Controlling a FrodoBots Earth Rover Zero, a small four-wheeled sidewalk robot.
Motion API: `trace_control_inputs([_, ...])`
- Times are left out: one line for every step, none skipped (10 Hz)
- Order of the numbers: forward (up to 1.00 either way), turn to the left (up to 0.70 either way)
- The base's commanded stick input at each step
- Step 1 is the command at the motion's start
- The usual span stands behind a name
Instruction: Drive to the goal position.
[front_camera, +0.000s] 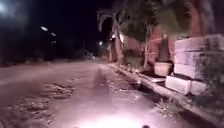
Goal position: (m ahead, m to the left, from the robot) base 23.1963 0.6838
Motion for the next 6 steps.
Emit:
trace_control_inputs([0.7, 0.17])
trace_control_inputs([0.7, 0.0])
trace_control_inputs([0.7, 0.0])
trace_control_inputs([0.7, 0.0])
trace_control_inputs([0.7, 0.0])
trace_control_inputs([0.7, 0.0])
